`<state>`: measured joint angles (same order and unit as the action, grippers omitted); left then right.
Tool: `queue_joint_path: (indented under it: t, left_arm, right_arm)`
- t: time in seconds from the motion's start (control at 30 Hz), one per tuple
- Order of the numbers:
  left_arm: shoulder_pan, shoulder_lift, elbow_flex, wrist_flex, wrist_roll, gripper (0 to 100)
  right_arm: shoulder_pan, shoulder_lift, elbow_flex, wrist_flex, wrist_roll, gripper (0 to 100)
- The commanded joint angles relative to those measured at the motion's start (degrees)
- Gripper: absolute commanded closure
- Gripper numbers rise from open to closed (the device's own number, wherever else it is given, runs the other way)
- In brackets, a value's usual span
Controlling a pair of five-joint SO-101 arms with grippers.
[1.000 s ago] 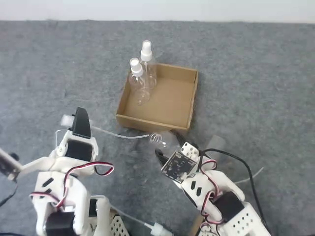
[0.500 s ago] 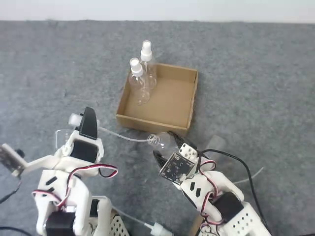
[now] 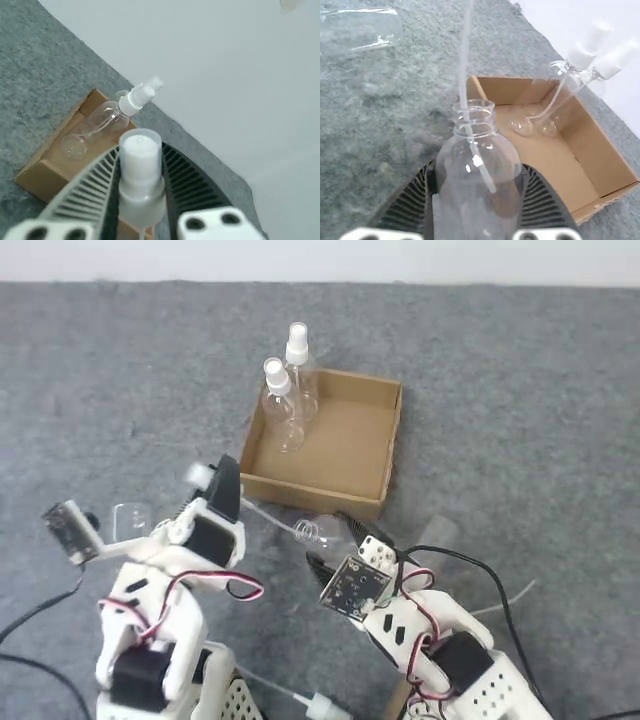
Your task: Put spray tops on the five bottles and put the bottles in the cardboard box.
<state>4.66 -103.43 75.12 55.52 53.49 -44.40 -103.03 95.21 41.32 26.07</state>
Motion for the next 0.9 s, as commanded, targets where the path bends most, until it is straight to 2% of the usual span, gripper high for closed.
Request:
queue_joint_path:
  t: [0.0, 0.13, 0.27, 0.53, 0.87]
  left_arm:
    - [2.9, -0.97, 1.8, -3.34, -2.81, 98]
    - [6.86, -0.97, 3.3, -3.08, -6.24, 98]
    - [7.47, -0.97, 3.74, -2.73, -6.33, 96]
    - [13.01, -0.97, 3.38, 5.27, -7.65, 63]
    - [13.1, -0.97, 2.07, 5.89, -7.56, 62]
  right_arm:
    - [-0.75, -0.75, 1.23, 0.13, 0.79, 96.5]
    - [-0.66, -0.75, 1.23, 0.13, 0.79, 96.5]
    - [-0.57, -0.57, 1.23, 0.13, 0.79, 96.5]
    - [-0.57, -0.84, 1.23, 1.63, 0.79, 96.5]
    - [-0.57, -0.84, 1.23, 1.63, 0.79, 96.5]
